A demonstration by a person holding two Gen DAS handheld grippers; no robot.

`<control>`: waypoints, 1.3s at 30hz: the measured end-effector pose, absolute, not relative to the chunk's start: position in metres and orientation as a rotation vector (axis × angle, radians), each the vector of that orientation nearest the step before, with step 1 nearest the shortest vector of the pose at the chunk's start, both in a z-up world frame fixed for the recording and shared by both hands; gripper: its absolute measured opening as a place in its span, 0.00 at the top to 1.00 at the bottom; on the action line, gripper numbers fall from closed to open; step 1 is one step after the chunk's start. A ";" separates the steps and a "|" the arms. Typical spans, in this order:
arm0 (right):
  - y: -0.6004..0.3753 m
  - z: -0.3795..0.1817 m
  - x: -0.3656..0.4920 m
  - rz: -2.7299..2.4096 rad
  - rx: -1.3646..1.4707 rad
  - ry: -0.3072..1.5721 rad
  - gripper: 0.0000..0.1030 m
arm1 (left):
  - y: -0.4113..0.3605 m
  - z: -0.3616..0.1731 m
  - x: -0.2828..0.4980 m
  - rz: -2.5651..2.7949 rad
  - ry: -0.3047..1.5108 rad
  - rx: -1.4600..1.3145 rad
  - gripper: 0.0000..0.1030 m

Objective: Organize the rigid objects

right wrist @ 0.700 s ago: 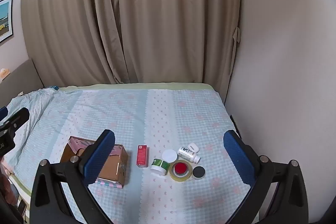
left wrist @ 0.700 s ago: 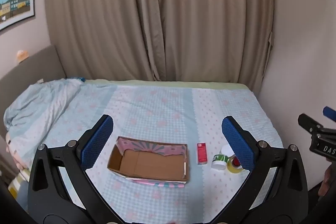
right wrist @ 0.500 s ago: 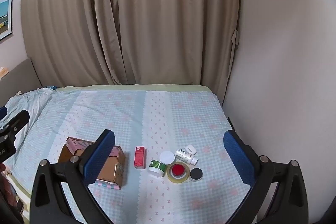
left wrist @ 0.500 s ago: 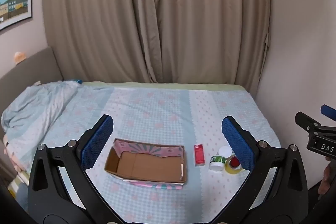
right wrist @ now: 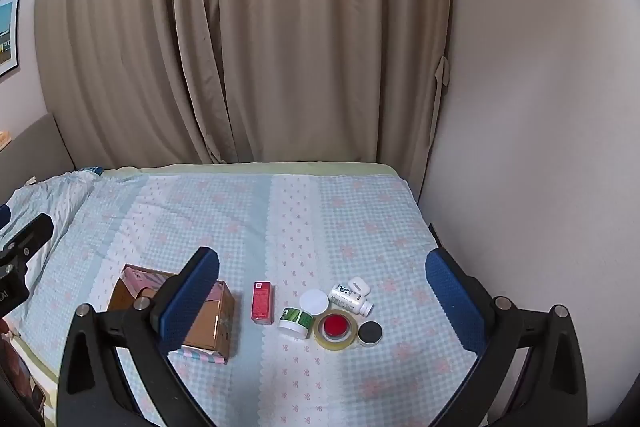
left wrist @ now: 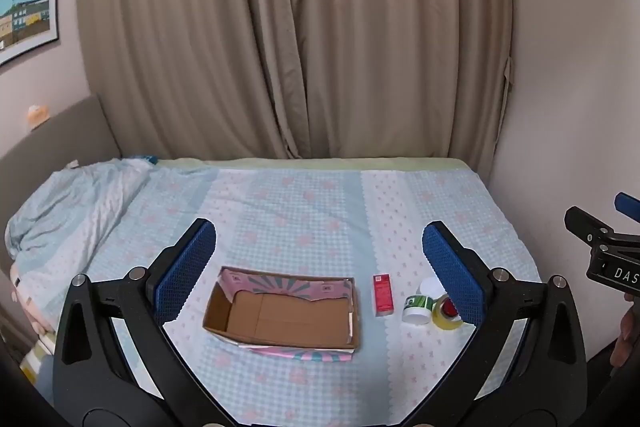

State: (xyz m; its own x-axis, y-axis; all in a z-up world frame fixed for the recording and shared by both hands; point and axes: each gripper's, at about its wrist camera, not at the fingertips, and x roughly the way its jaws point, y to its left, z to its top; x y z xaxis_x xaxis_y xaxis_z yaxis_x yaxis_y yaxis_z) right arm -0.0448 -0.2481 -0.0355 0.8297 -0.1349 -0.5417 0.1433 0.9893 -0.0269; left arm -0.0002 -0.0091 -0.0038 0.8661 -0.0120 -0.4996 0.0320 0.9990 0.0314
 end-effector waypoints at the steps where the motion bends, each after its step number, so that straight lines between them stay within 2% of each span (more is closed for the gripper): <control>1: -0.248 -0.035 -0.045 -0.148 0.015 0.574 0.00 | -0.009 -0.004 0.000 -0.023 0.523 0.041 0.00; 39: -0.245 -0.039 -0.045 -0.148 0.014 0.585 0.00 | -0.007 -0.008 0.001 -0.011 0.533 0.060 0.00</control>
